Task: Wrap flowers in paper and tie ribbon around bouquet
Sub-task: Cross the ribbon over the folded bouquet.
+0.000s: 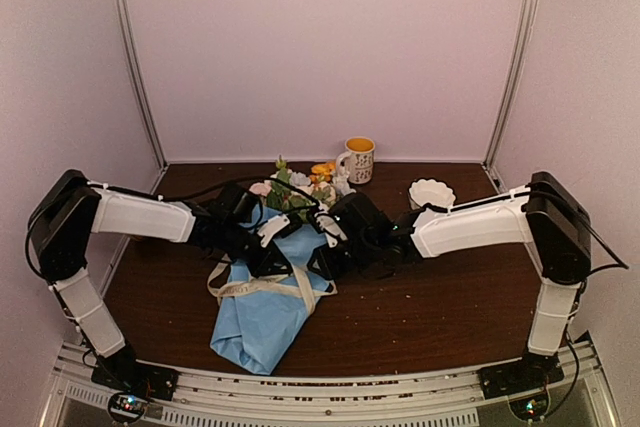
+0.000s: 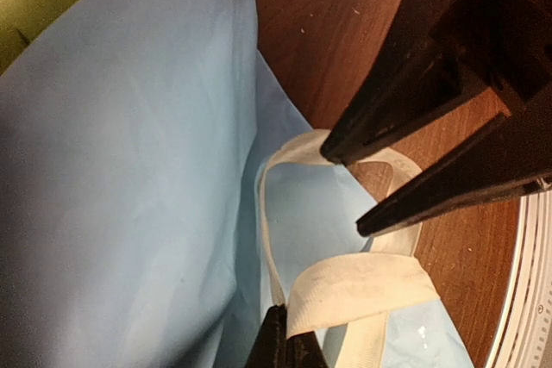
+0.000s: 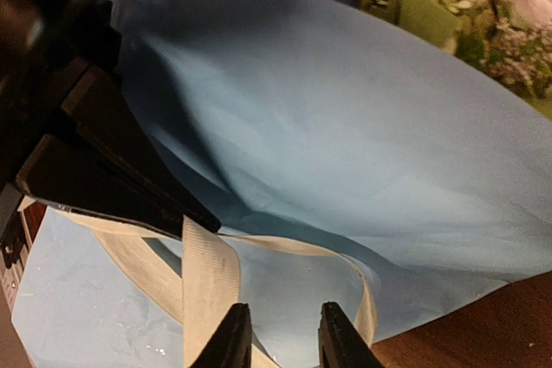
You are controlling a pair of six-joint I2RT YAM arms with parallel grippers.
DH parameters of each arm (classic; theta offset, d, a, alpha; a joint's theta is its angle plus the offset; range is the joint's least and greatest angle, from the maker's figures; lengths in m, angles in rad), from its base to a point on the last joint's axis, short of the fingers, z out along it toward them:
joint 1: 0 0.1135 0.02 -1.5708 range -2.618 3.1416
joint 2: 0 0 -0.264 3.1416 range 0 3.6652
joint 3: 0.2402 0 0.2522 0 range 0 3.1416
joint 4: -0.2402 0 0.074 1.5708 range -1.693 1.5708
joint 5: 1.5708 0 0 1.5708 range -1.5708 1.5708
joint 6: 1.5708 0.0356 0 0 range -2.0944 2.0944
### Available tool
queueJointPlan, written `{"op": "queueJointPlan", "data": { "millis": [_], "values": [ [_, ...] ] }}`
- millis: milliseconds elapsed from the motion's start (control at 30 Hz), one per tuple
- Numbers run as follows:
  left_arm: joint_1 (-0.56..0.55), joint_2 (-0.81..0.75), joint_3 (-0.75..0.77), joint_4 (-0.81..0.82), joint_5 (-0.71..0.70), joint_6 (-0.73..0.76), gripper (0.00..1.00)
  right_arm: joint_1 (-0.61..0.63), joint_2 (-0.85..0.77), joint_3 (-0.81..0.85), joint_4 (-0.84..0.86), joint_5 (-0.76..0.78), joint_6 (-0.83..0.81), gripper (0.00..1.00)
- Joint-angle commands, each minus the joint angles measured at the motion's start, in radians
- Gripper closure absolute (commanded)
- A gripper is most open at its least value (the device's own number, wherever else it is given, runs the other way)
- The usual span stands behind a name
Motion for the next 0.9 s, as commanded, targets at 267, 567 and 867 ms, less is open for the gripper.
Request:
{"op": "queueJointPlan", "data": {
  "millis": [267,567,867],
  "values": [
    [0.006,-0.058,-0.038,0.063,0.025,-0.015,1.0,-0.017,0.075,0.042,0.013,-0.042,0.05,0.79],
    [0.007,-0.057,-0.039,0.06,0.023,-0.013,1.0,-0.099,0.009,-0.063,0.136,-0.188,0.092,0.72],
    [0.007,-0.052,-0.039,0.059,0.021,-0.012,1.0,-0.114,0.008,-0.081,0.095,-0.193,0.078,0.67]
  ]
}}
